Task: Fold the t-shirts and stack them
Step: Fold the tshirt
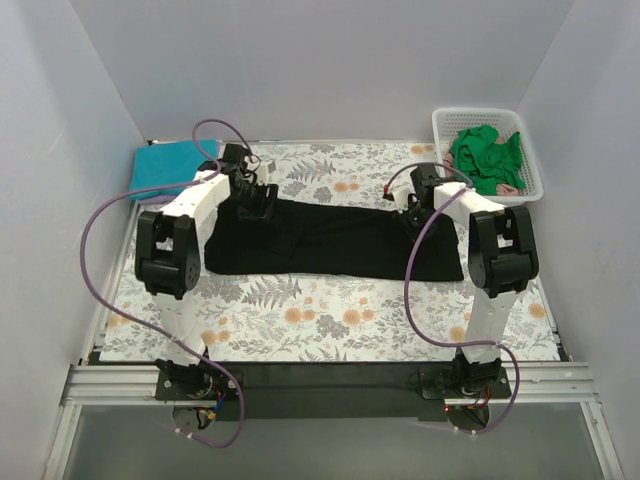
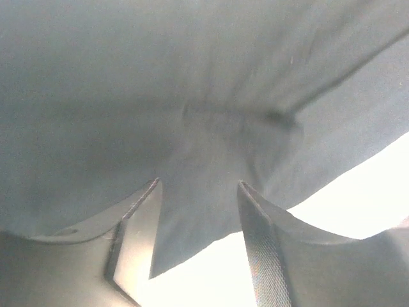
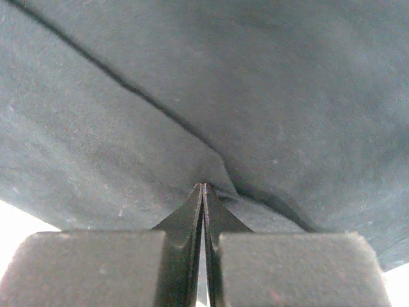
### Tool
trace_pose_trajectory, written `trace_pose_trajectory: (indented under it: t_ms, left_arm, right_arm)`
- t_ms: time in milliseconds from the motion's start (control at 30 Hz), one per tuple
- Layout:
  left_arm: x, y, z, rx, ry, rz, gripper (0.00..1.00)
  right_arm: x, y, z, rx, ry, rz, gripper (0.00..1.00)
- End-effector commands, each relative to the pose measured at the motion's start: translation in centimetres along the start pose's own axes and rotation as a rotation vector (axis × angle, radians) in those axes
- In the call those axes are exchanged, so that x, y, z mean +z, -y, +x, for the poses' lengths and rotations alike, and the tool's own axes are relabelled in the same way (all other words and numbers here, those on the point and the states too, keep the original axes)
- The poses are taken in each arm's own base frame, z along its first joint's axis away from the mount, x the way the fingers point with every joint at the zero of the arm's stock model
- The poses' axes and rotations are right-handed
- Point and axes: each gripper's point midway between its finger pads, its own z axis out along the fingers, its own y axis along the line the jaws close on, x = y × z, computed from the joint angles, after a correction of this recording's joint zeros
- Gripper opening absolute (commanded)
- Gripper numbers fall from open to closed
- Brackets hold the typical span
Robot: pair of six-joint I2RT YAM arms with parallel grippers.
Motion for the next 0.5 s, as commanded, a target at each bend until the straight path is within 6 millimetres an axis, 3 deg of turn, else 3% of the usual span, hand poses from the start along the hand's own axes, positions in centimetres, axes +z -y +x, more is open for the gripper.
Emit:
trace_pose_trajectory:
  t_ms: [0, 167, 233, 333, 467]
  left_arm:
    - [-5.1, -0.2, 1.2, -0.003, 0.056, -0.086, 0.52]
    - [-4.1, -1.0, 4.4, -0.049, -0.021, -0.109, 0.5]
    - [-3.4, -1.6, 5.1, -0.067, -0.048, -0.127, 0.49]
    - [-2.1, -2.6, 5.4, -0.081, -0.07, -0.152, 0.47]
    - [0.1, -4.3, 4.6, -0.093, -0.099, -0.189, 0.45]
  right_arm:
    - [-0.1, -3.7, 7.1, -0.07, -0.266, -0.055, 0.05]
    - [-1.1, -9.3, 9.9, -0.234, -0.341, -0.123, 0.05]
    - [-1.6, -12.5, 10.7, -0.309, -0.365, -0.2, 0.06]
    - [-3.1, -15.7, 9.4, -0.331, -0.308, -0.327, 0.1]
    - [-4.8, -15.5, 6.1, -0.28, -0.218, -0.348, 0.15]
